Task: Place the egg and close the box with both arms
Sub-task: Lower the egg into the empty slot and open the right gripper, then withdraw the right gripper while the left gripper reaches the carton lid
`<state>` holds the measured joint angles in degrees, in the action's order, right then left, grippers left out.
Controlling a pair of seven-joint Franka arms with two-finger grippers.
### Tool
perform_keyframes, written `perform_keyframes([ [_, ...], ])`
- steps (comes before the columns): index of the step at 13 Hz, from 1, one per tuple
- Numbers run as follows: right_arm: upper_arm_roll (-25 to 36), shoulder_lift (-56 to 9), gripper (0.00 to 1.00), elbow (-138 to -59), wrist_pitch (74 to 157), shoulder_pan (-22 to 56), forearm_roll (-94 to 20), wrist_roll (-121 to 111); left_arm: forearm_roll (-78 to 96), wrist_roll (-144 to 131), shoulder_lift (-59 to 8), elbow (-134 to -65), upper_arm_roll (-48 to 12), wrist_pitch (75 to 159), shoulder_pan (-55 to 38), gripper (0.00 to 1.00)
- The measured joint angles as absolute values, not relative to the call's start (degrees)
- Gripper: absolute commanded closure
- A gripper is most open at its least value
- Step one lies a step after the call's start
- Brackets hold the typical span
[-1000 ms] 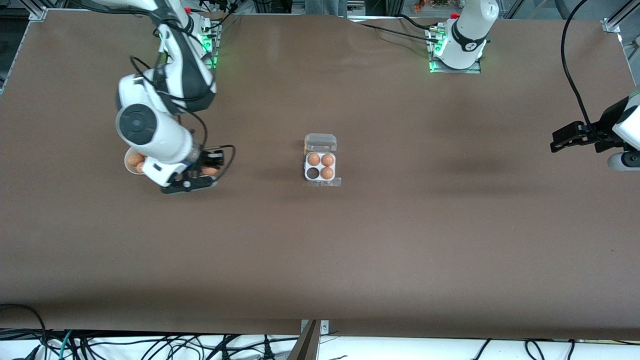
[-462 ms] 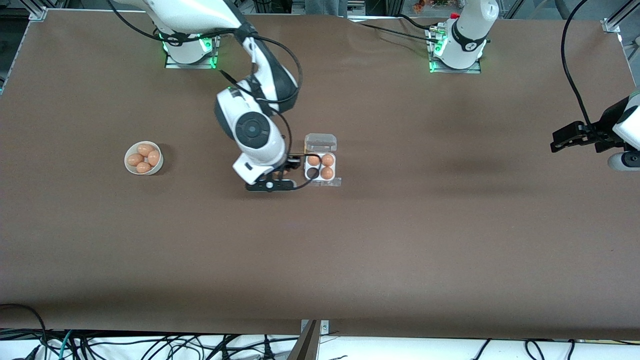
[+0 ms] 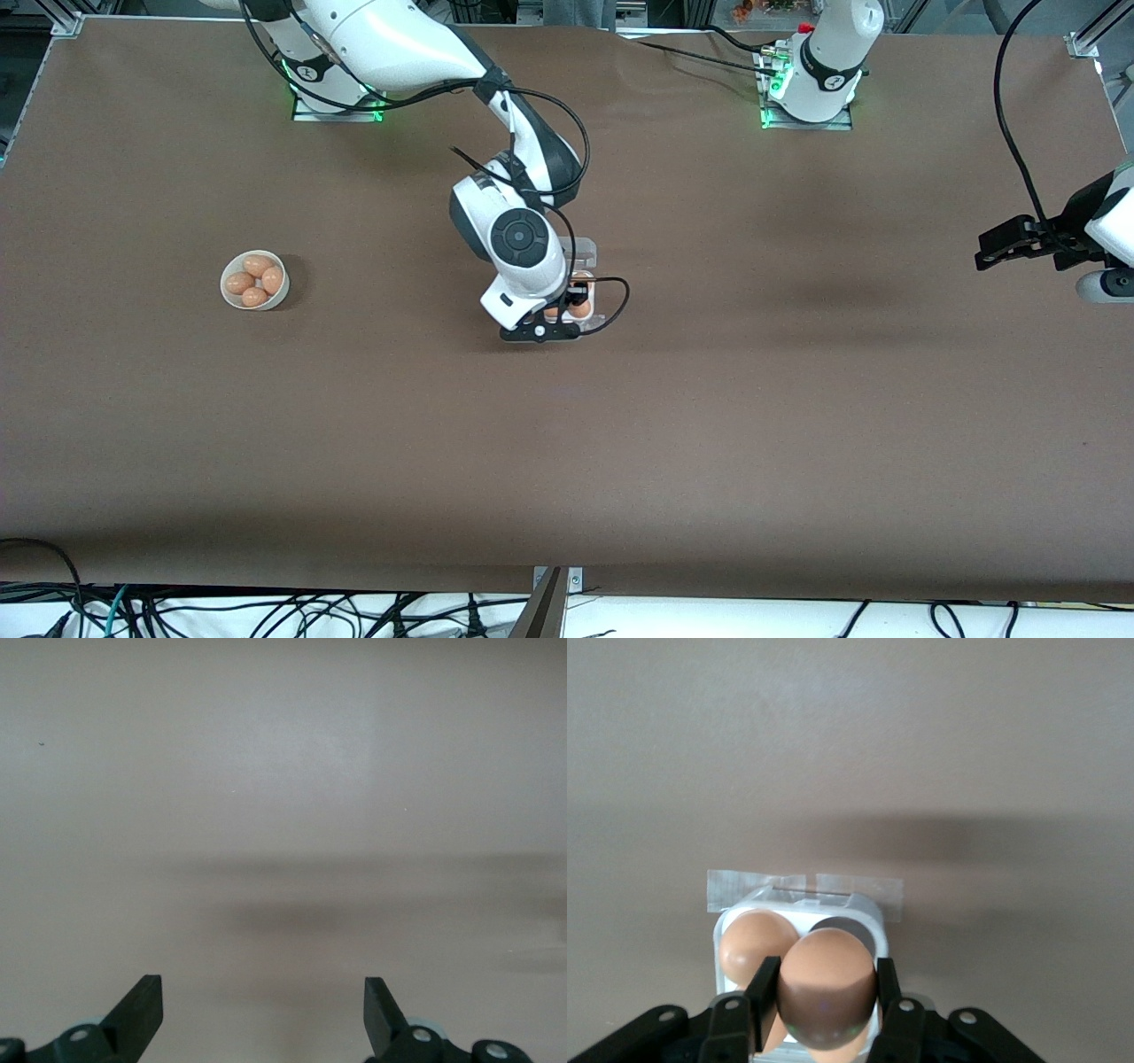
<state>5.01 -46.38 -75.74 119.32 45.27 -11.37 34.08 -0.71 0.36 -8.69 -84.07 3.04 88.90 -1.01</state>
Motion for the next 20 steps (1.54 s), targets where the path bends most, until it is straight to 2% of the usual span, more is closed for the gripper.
perform_keyframes([
  [9, 4.09, -47.39, 0.85, -75.57, 119.26, 45.34, -11.72, 33.95, -0.71, 0.36, -8.72, -84.11, 3.04, 88.90, -1.01, 0.00],
  [11, 4.09, -47.46, 0.82, -75.57, 119.18, 45.27, -11.72, 33.57, -0.71, 0.36, -8.72, -84.11, 3.04, 88.90, -1.01, 0.00],
  [12, 4.10, -47.52, 0.78, -75.57, 119.15, 45.19, -11.72, 33.46, -0.71, 0.36, -8.72, -84.11, 3.04, 88.90, -1.01, 0.00],
  [13, 4.11, -47.60, 0.62, -75.57, 119.08, 45.13, -11.72, 33.41, -0.71, 0.36, -8.72, -84.11, 3.04, 88.90, -1.01, 0.00],
  [14, 4.12, -47.64, 0.27, -75.57, 119.01, 45.11, -11.71, 33.40, -0.71, 0.36, -8.72, -84.11, 3.04, 88.90, -1.01, 0.00],
  [15, 4.16, -47.68, 0.21, -75.57, 118.95, 45.11, -11.71, 33.40, -0.71, 0.36, -8.72, -84.11, 3.04, 88.90, -1.01, 0.00],
  [16, 4.17, -47.75, 0.00, -75.58, 118.90, 45.11, -11.71, 33.40, -0.71, 0.36, -8.72, -84.11, 3.04, 88.90, -1.01, 0.00],
  [20, 4.28, -47.93, 0.00, -75.60, 118.60, 45.14, -11.71, 33.38, -0.71, 0.36, -8.73, -84.15, 3.04, 88.90, -1.01, 0.00],
])
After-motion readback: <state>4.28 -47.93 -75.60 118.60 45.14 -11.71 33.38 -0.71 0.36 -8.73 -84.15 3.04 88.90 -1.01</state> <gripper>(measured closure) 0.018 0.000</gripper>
